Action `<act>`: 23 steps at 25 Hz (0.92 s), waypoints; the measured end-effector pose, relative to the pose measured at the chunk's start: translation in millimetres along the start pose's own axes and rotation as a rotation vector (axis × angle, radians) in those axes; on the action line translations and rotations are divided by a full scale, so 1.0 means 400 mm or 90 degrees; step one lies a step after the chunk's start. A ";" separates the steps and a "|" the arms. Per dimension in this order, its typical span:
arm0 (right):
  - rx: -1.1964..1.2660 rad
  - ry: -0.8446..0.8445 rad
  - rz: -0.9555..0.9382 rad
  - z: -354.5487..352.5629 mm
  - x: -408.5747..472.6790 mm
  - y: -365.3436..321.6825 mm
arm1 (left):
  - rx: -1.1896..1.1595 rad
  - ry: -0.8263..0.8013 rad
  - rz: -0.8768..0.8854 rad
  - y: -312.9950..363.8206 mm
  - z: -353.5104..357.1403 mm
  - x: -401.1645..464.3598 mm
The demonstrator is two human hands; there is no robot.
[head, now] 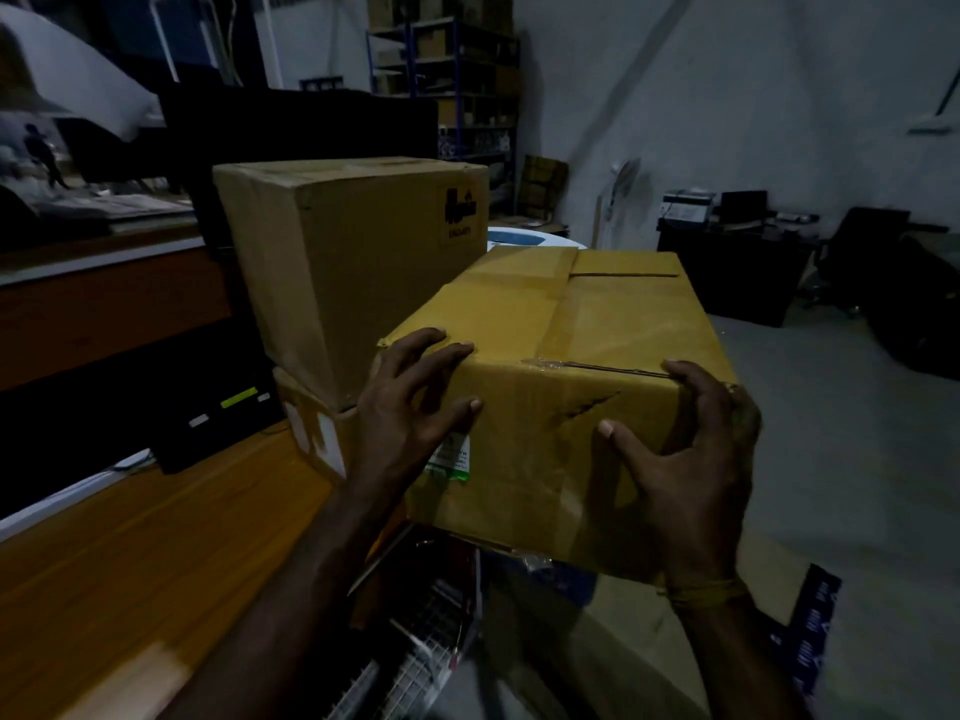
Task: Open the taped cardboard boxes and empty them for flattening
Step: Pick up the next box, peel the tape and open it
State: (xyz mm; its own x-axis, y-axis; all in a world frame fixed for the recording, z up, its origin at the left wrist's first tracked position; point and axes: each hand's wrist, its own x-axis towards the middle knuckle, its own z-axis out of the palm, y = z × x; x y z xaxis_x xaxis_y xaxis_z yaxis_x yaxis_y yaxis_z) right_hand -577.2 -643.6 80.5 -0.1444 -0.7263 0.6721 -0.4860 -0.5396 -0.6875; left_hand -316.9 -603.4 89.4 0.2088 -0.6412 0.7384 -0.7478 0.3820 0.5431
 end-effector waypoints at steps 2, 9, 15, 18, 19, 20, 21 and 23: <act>0.009 -0.008 -0.004 -0.050 -0.056 -0.037 | 0.007 0.004 0.001 0.049 -0.050 -0.057; 0.062 -0.082 -0.028 -0.187 -0.325 -0.228 | 0.098 0.043 -0.039 0.211 -0.325 -0.353; 0.155 -0.167 -0.030 -0.185 -0.530 -0.355 | 0.205 0.087 -0.089 0.290 -0.560 -0.578; 0.209 -0.256 -0.005 -0.133 -0.638 -0.386 | 0.282 0.106 -0.118 0.292 -0.650 -0.704; 0.217 -0.296 -0.001 -0.111 -0.673 -0.395 | 0.303 0.116 -0.139 0.289 -0.676 -0.750; 0.220 -0.326 -0.010 -0.088 -0.706 -0.402 | 0.319 0.129 -0.164 0.282 -0.700 -0.794; 0.224 -0.351 -0.027 -0.070 -0.738 -0.413 | 0.330 0.143 -0.189 0.274 -0.724 -0.838; 0.241 -0.387 -0.064 -0.046 -0.782 -0.446 | 0.345 0.166 -0.230 0.260 -0.770 -0.907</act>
State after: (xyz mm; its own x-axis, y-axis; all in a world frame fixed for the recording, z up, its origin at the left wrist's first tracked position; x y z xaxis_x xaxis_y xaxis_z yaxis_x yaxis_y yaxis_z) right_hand -461.1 -312.3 -2.2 0.4437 -0.7149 0.5404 -0.1241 -0.6462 -0.7530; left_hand -276.3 -125.8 1.1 0.5973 -0.4589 0.6577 -0.7976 -0.2540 0.5471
